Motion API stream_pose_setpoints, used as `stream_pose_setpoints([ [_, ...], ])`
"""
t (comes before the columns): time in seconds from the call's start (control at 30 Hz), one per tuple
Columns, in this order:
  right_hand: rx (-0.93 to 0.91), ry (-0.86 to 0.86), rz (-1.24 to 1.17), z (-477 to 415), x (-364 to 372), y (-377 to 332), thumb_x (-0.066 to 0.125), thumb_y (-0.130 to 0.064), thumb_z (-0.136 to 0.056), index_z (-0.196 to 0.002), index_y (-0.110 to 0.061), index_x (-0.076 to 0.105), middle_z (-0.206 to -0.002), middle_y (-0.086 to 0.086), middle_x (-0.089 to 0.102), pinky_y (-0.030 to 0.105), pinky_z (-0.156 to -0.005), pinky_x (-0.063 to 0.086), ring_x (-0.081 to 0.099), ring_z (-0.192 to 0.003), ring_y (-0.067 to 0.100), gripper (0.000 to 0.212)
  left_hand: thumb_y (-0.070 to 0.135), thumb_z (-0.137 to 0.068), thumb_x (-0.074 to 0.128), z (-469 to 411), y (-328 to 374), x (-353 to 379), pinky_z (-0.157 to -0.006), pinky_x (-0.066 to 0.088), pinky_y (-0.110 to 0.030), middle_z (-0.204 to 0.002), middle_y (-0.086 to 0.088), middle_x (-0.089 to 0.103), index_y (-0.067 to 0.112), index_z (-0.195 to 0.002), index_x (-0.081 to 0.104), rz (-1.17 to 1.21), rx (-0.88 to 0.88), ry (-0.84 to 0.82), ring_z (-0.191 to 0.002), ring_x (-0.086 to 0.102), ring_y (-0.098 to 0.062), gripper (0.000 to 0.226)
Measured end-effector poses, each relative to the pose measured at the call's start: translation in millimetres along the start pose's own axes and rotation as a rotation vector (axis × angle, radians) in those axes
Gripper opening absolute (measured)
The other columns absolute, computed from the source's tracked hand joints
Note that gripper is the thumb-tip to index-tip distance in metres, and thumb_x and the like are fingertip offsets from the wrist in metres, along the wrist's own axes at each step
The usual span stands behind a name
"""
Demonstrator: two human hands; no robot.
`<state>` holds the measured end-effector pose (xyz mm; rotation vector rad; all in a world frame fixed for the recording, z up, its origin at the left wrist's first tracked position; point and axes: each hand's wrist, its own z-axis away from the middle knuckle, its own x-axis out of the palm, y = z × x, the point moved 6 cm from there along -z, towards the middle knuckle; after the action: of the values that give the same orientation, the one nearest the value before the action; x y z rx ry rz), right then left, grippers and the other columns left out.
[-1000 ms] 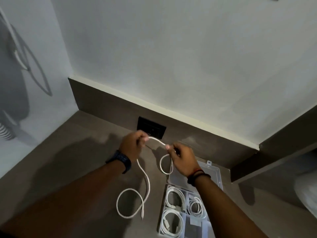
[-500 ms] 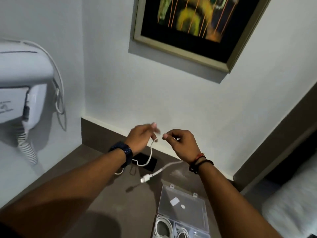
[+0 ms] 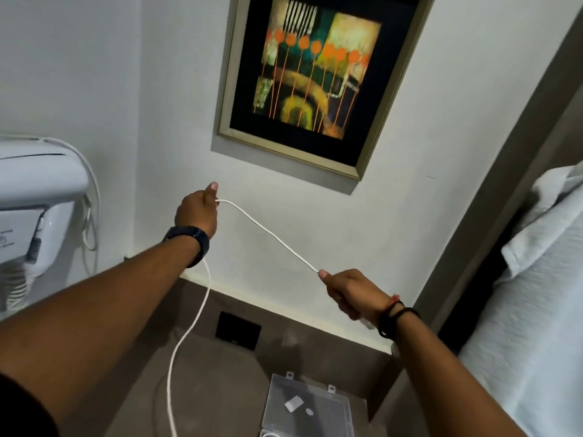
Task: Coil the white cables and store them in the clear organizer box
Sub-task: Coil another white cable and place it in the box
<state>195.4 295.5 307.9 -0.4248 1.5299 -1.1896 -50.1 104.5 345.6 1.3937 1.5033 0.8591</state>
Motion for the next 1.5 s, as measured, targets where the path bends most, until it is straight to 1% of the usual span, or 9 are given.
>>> stream_pose_setpoints([
  [0.3,-0.592,-0.546,-0.856,70.9,20.6,-152.8,0.058,-0.028,-0.079,-0.054,-0.02,0.034,-0.048,-0.005,0.02,0.026,-0.043,0.015,0.015,-0.041,0.011,0.035,0.046,-0.095,0.031,66.3,20.9,76.0,-0.072,0.043,-0.036,-0.094,-0.018,0.069,0.011,-0.082,0.063,-0.394,0.311,-0.528,-0.085,0.06,-0.035,0.049],
  [0.47,-0.806,0.228,-1.003,66.9,-44.9,-173.0,0.054,-0.017,-0.079,-0.085,-0.016,0.051,-0.063,-0.004,0.045,0.019,-0.051,0.038,0.041,-0.053,0.008,0.007,0.051,-0.092,0.035,110.5,36.6,91.0,-0.067,0.043,-0.031,-0.064,0.005,0.062,0.025,-0.052,0.048,-0.145,0.335,-0.733,-0.085,0.066,-0.026,0.049],
  [0.6,-0.647,0.963,-0.155,60.9,-76.6,-135.5,0.052,-0.016,-0.091,-0.104,-0.003,0.047,-0.082,0.004,0.052,0.014,-0.071,0.043,0.057,-0.076,-0.001,0.02,0.046,-0.092,0.041,111.3,66.8,77.4,-0.06,0.041,-0.035,-0.042,0.009,0.046,0.023,-0.044,0.037,-0.046,0.45,-0.66,-0.074,0.066,-0.028,0.054],
  [0.73,-0.144,0.459,0.791,29.8,-27.9,-95.5,0.025,-0.054,-0.095,-0.078,-0.011,0.056,-0.088,0.017,0.065,0.038,-0.075,0.043,0.059,-0.084,0.034,0.055,0.039,-0.093,0.043,99.9,98.7,59.7,-0.052,0.035,-0.038,-0.043,0.0,0.039,0.017,-0.047,0.035,-0.142,0.663,-0.481,-0.048,0.041,-0.025,0.052],
  [1.0,-0.439,-0.496,-0.573,74.3,31.3,-148.5,0.035,-0.036,-0.091,-0.065,-0.013,0.043,-0.053,-0.004,0.032,0.026,-0.05,0.022,0.026,-0.047,0.012,0.036,0.032,-0.091,0.044,99.0,95.2,66.4,-0.06,0.032,-0.033,-0.048,0.004,0.042,0.025,-0.041,0.041,0.281,0.356,-0.634,-0.053,0.037,-0.019,0.051],
  [1.17,-0.804,0.362,-0.782,76.7,-37.1,-164.7,0.05,-0.02,-0.086,-0.083,-0.018,0.052,-0.073,-0.002,0.05,0.019,-0.061,0.041,0.048,-0.066,0.007,0.004,0.051,-0.091,0.04,118.1,90.8,77.2,-0.041,0.025,-0.014,-0.033,0.01,0.034,0.023,-0.04,0.032,0.174,0.363,-0.683,-0.036,0.027,-0.004,0.059],
  [1.3,-0.651,1.11,0.502,76.3,-55.5,-149.3,0.043,-0.032,-0.094,-0.095,-0.009,0.05,-0.083,0.008,0.056,0.031,-0.069,0.039,0.054,-0.075,0.019,0.024,0.045,-0.091,0.043,120.1,106.3,65.3,-0.048,0.031,-0.027,-0.038,0.007,0.04,0.014,-0.044,0.042,0.108,0.521,-0.589,-0.039,0.032,-0.007,0.056],
  [1.37,-0.381,0.886,0.962,54.0,-41.6,-123.2,0.03,-0.045,-0.096,-0.087,-0.008,0.056,-0.085,0.016,0.063,0.037,-0.07,0.041,0.056,-0.077,0.032,0.046,0.042,-0.091,0.045,112.6,118.0,55.3,-0.047,0.034,-0.038,-0.041,-0.007,0.045,0.004,-0.048,0.047,0.06,0.623,-0.476,-0.041,0.036,-0.015,0.057],
  [1.5,-0.246,0.053,0.245,47.4,-6.7,-93.9,0.016,-0.065,-0.09,-0.056,-0.016,0.043,-0.054,0.002,0.046,0.03,-0.054,0.037,0.039,-0.049,0.02,0.065,0.038,-0.091,0.048,89.4,122.5,42.4,-0.046,0.03,-0.034,-0.037,-0.006,0.037,0.01,-0.039,0.036,-0.002,0.644,-0.341,-0.039,0.033,-0.019,0.06],
])
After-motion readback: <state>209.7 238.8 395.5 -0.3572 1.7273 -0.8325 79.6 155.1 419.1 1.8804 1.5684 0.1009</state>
